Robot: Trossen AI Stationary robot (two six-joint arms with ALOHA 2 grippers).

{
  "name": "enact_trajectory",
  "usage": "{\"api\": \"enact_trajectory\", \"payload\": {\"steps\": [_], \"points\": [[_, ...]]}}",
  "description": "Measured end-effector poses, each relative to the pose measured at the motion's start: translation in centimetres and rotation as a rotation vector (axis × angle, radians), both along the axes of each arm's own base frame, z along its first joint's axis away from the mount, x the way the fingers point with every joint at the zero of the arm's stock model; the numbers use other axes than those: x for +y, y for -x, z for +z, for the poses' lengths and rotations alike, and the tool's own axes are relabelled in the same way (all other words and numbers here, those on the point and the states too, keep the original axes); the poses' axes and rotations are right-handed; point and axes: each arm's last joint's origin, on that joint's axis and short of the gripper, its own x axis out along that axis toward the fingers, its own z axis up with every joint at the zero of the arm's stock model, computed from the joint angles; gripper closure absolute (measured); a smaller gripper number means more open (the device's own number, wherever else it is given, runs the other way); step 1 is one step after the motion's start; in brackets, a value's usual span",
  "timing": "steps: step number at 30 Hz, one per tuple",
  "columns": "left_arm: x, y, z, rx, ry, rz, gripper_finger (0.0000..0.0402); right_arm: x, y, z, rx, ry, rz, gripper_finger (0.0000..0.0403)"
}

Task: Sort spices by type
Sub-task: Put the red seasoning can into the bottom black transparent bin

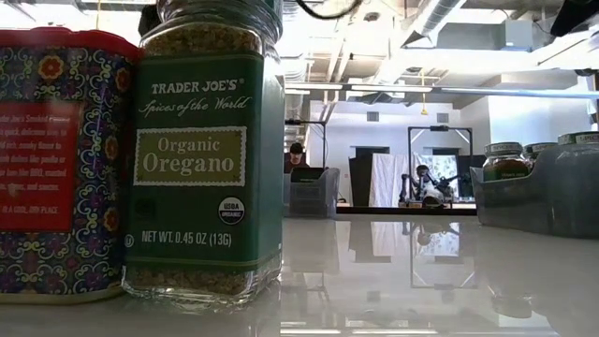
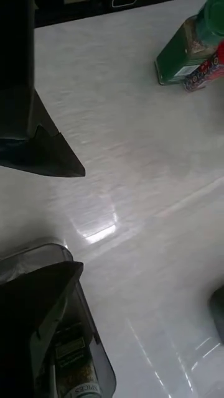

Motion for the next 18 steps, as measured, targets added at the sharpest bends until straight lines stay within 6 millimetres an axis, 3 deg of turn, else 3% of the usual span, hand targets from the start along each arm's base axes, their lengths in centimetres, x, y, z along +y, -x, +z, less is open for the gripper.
{"api": "enact_trajectory", "payload": {"steps": [7, 18], "points": [[-2.8, -0.4, -2.9, 0.117, 0.017, -0.148, 0.0056, 0.0, 0.0, 0.0, -0.001, 0.006, 0.013, 0.0143], [-5.4, 0.2, -4.4, 0.170, 0.002, -0.303, 0.0056, 0.1, -0.1, 0.0, -0.002, 0.007, 0.020, 0.0143]]}}
